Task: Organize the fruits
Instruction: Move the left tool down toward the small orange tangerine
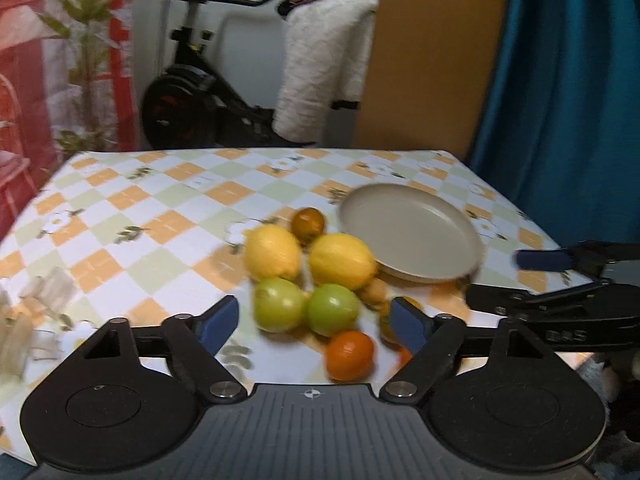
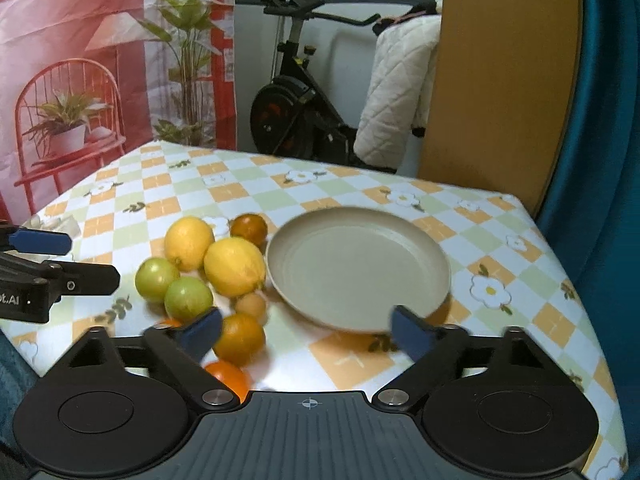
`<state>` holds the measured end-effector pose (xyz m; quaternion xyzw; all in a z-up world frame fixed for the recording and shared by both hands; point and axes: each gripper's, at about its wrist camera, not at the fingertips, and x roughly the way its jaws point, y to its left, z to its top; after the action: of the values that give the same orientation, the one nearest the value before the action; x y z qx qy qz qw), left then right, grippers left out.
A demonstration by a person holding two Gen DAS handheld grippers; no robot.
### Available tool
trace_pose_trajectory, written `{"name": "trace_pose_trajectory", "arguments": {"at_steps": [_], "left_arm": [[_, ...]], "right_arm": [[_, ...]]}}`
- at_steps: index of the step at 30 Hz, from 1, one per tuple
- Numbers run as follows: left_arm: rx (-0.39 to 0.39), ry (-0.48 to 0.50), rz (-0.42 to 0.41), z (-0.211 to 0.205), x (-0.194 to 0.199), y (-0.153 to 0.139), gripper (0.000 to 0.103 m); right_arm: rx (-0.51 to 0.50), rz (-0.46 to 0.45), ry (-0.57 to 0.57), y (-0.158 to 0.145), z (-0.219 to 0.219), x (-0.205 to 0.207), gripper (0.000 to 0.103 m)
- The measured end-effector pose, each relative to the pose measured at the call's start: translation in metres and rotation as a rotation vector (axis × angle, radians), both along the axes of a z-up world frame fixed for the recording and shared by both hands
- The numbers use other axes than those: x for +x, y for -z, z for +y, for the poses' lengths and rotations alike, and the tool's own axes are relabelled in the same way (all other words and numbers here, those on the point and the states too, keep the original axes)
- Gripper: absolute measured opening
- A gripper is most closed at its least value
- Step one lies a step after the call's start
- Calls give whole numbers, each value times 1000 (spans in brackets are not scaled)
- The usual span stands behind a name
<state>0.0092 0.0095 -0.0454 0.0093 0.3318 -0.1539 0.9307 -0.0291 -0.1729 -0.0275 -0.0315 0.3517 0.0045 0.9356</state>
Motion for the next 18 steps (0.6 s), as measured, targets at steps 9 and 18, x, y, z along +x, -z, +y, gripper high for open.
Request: {"name": "trace_pose_trajectory", "arguments": {"at_steps": [9, 18], "left_arm": [[-10, 37, 43, -7, 0, 10, 57], [-36, 74, 76, -10, -4, 15, 48]], "right_arm": [[66, 26, -44, 11, -6, -10, 44], [77, 69, -181, 19, 15, -11, 38]]}}
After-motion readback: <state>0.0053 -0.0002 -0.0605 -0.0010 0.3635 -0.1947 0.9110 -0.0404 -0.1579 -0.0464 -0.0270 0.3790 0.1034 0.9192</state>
